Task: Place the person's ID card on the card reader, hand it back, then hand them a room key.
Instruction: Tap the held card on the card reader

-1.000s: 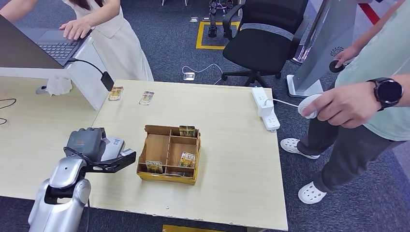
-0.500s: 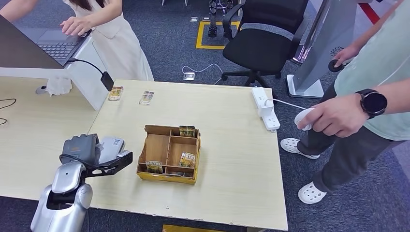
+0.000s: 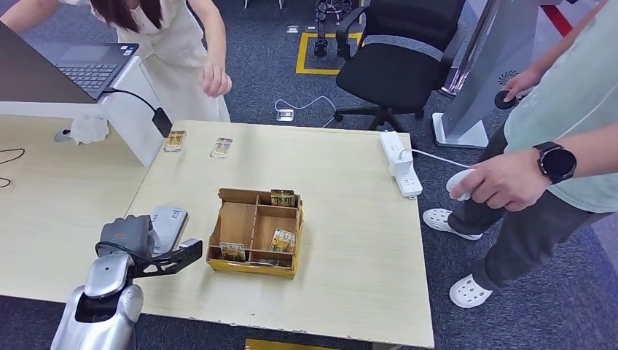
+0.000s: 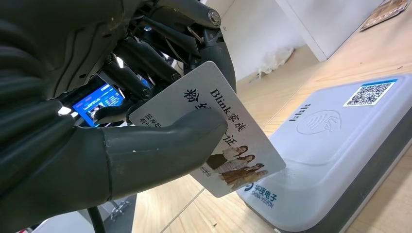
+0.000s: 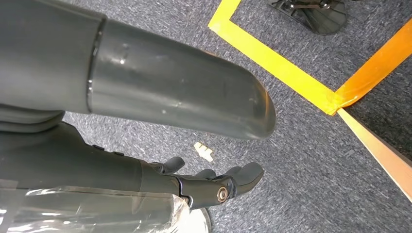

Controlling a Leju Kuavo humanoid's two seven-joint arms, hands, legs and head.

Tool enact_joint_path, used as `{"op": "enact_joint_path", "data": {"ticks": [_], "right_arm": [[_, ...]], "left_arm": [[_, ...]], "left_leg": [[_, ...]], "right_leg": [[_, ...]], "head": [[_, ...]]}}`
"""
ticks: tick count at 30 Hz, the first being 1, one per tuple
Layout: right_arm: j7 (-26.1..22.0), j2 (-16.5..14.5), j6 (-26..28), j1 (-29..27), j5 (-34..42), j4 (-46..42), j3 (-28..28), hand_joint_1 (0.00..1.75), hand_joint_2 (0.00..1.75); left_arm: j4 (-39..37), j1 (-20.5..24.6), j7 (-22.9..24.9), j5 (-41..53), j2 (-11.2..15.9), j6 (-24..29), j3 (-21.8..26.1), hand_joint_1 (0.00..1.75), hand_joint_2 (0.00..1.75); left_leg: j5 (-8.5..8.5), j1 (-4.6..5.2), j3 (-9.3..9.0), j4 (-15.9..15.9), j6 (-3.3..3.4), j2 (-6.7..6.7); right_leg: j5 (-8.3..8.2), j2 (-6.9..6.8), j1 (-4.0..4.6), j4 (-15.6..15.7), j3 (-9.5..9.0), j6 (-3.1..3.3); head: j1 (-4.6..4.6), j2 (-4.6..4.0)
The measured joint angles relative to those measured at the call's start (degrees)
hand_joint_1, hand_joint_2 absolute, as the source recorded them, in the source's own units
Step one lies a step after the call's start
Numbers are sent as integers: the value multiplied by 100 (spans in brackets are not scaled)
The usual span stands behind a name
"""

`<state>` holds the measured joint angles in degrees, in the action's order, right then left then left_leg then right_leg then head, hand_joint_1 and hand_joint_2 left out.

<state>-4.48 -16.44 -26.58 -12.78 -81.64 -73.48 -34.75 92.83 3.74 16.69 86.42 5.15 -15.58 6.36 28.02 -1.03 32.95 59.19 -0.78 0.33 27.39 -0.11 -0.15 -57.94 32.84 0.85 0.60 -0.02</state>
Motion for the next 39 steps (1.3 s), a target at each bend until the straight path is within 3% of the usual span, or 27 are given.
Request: {"op": "enact_joint_path", "data": {"ticks": [21, 28, 33, 39], "right_arm": [[-37, 0, -78, 0, 19, -3, 0, 0, 0], [-9, 0, -117, 0, 50, -3, 1, 0, 0], [14, 0, -122, 0, 50, -7, 2, 0, 0], [63, 0, -163, -1, 51, -20, 5, 0, 0]], "left_arm": [[-18, -108, -166, 0, -166, -74, 0, 175, 175], [-64, -143, -941, -2, -529, 344, 154, 175, 175], [-150, -137, -1065, -1, -759, 408, 220, 175, 175], [-265, -127, -1122, -1, -835, 429, 239, 175, 175]], "left_leg": [[0, 0, -1, 0, 0, 0], [-4, 1, 1, 0, 6, -11], [-4, 2, 2, 0, 6, -12], [-4, 2, 1, 0, 6, -12]], "right_leg": [[0, -3, 0, 0, -3, 0], [0, -18, 0, 0, -5, 0], [0, -20, -2, 0, -5, -1], [0, -21, -1, 0, -4, 0]], "head": [[-1, 0], [-1, 0], [-1, 0], [0, 0]]}}
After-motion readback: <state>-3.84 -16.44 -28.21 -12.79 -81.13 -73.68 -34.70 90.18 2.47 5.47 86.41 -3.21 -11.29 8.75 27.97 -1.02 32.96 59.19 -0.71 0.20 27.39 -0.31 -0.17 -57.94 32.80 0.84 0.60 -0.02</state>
